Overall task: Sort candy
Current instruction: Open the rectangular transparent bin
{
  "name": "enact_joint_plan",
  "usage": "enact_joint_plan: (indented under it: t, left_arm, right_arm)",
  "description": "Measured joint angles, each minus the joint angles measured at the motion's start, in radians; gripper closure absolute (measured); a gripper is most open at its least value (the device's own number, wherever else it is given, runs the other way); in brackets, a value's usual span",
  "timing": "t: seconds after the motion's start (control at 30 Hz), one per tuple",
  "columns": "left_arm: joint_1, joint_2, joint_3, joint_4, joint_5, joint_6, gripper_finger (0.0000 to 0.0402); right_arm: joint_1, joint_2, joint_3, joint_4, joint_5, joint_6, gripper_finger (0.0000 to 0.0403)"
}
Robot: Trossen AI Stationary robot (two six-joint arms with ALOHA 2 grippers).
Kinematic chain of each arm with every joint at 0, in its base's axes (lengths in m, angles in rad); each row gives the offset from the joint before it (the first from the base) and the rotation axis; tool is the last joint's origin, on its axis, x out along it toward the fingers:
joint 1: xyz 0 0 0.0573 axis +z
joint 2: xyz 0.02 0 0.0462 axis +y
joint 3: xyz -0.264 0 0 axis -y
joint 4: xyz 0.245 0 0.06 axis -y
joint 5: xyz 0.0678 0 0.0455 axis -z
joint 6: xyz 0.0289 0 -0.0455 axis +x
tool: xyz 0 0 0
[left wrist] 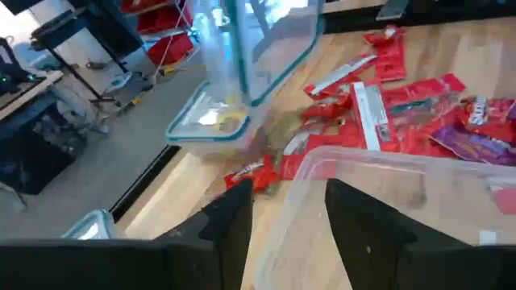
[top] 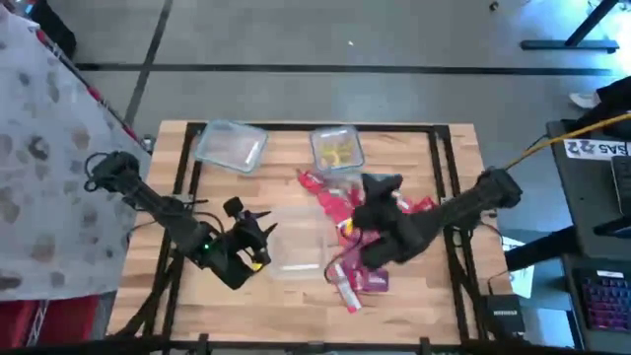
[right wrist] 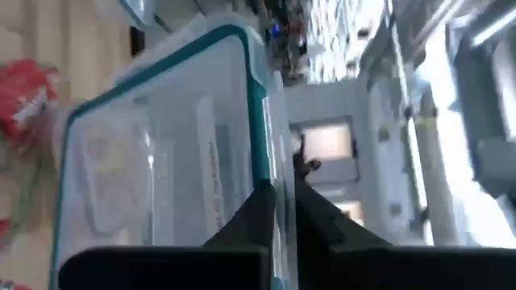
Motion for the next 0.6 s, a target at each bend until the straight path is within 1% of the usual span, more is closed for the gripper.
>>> enact_joint_plan:
  t: [0.1,0.17,0.37,0.43,0.5,0.57,0.6]
  left_arm:
    - [0.000,0.009,0.000,0.003,0.005,-0.011,0.0259]
    - [0.000,0.019,0.000,0.000,0.010,-0.021,0.0259]
    - [0.002,0.069,0.001,0.002,0.024,-0.023,0.0259]
    - [0.002,0.085,0.001,0.002,0.023,-0.024,0.0259]
    - [0.002,0.103,0.001,0.003,0.030,-0.026,0.0259]
    - [0.002,0.117,0.001,0.004,0.042,-0.026,0.0259]
    - [0.002,0.122,0.001,0.003,0.043,-0.026,0.0259]
  right_arm:
    - [-0.107,-0.055,-0.020,0.003,-0.051,-0.011,0.0402]
    - [-0.193,-0.079,-0.027,0.000,-0.065,-0.016,0.0402]
    - [-0.430,-0.108,-0.057,0.002,-0.036,-0.015,0.0402]
    - [-0.477,-0.105,-0.083,0.002,-0.038,-0.013,0.0402]
    - [-0.500,-0.101,-0.115,0.003,-0.048,0.004,0.0402]
    - [-0.511,-0.101,-0.154,0.028,-0.093,0.016,0.0402]
    - [-0.512,-0.101,-0.179,0.050,-0.142,0.017,0.0402]
